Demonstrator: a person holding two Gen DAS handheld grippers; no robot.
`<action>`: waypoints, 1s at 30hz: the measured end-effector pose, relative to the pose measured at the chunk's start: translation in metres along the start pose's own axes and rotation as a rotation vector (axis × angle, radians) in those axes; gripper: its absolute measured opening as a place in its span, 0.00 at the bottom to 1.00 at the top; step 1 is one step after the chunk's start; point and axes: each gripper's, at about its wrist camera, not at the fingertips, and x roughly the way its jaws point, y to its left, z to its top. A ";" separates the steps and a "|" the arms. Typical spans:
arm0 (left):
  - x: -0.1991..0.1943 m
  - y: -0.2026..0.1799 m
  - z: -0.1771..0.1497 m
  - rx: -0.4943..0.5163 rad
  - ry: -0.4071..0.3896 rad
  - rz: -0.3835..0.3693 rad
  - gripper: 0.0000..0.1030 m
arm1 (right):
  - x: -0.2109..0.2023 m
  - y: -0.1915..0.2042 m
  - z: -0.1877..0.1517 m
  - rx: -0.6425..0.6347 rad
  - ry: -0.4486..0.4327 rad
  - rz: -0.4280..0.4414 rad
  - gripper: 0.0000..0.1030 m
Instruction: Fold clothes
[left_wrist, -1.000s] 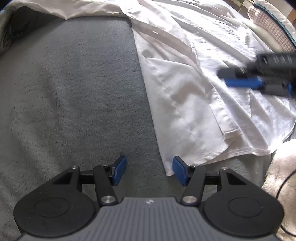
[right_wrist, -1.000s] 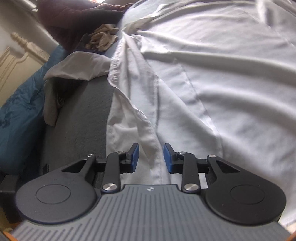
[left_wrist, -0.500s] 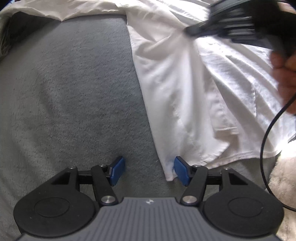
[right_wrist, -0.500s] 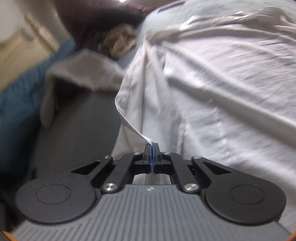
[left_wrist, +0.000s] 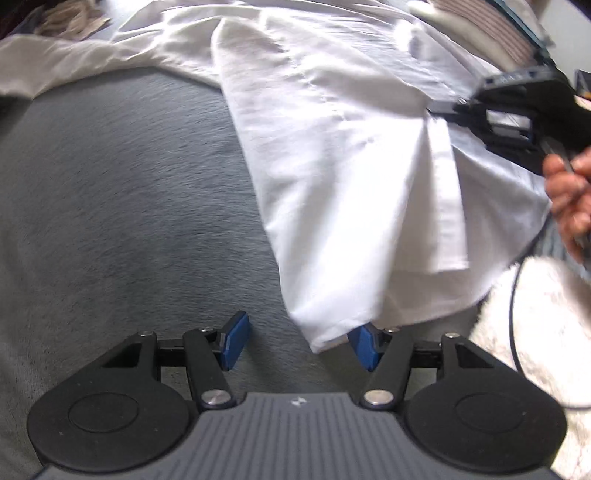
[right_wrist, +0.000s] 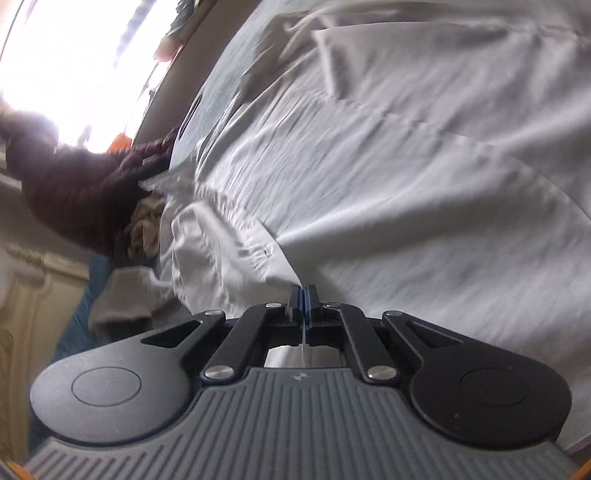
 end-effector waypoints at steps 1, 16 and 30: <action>-0.003 -0.002 -0.001 0.009 0.000 0.002 0.59 | -0.001 -0.006 0.004 0.034 -0.006 0.014 0.00; 0.014 -0.013 -0.015 -0.014 0.014 0.027 0.59 | -0.012 -0.013 -0.010 -0.003 0.254 -0.025 0.34; 0.009 -0.008 -0.024 -0.089 -0.004 0.052 0.58 | -0.029 0.007 -0.027 -0.148 0.323 -0.078 0.00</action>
